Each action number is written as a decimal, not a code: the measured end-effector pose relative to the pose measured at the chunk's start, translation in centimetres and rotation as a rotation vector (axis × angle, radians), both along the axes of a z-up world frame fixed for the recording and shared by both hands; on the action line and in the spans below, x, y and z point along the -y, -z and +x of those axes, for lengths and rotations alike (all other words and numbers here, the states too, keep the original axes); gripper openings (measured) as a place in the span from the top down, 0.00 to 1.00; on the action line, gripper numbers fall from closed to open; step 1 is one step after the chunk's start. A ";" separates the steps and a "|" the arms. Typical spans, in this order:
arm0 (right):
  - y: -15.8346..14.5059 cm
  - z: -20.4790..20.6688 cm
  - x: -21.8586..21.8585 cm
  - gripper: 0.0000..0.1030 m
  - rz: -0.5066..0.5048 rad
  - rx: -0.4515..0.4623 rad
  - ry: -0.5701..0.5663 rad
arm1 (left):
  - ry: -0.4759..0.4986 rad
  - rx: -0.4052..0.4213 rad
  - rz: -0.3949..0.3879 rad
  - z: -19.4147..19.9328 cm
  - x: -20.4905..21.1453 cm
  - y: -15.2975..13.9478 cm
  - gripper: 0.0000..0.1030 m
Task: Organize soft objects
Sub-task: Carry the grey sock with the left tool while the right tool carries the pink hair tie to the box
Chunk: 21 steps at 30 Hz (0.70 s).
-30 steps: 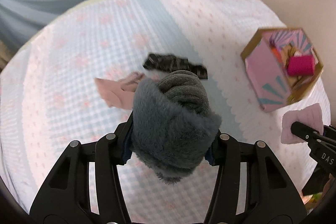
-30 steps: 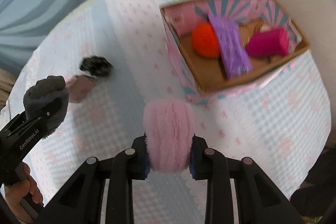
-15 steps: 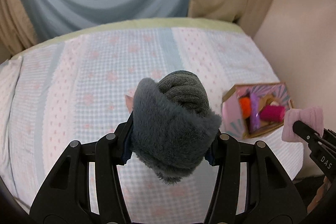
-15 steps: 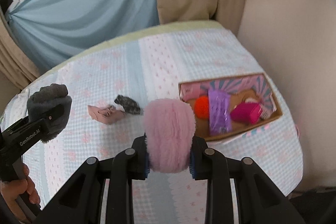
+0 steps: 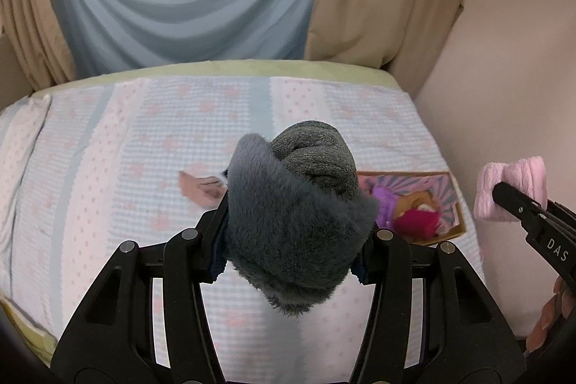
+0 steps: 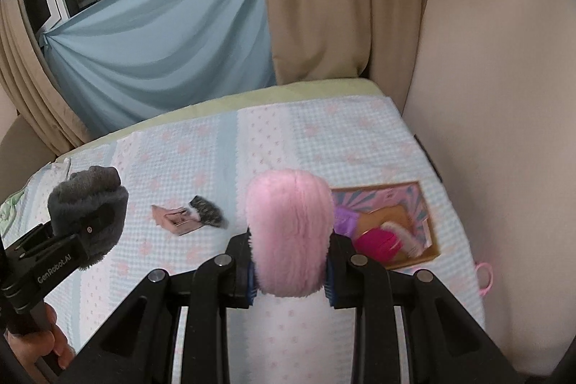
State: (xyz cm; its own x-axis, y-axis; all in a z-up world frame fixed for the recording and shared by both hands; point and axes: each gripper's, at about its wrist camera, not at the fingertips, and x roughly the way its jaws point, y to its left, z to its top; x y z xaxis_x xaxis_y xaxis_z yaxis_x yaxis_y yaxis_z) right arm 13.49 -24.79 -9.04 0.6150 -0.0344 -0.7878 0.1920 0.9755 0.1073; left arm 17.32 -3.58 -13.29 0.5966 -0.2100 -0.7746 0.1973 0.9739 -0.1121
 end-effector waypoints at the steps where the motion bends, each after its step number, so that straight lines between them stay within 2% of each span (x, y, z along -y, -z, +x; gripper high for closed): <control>1: -0.1 0.0 0.8 0.75 -0.003 0.002 0.001 | 0.005 0.003 0.001 -0.1 1.5 -0.1 0.52; 9: 1.6 0.9 8.5 0.75 -0.005 -0.035 0.023 | 0.049 -0.034 -0.011 0.7 10.1 2.1 0.52; 17: 6.1 3.9 14.4 0.75 0.019 -0.138 -0.014 | 0.130 -0.146 0.027 3.1 19.2 7.4 0.52; 21: 9.5 6.0 16.8 0.75 0.060 -0.210 -0.036 | 0.160 -0.204 0.069 5.2 23.0 11.0 0.52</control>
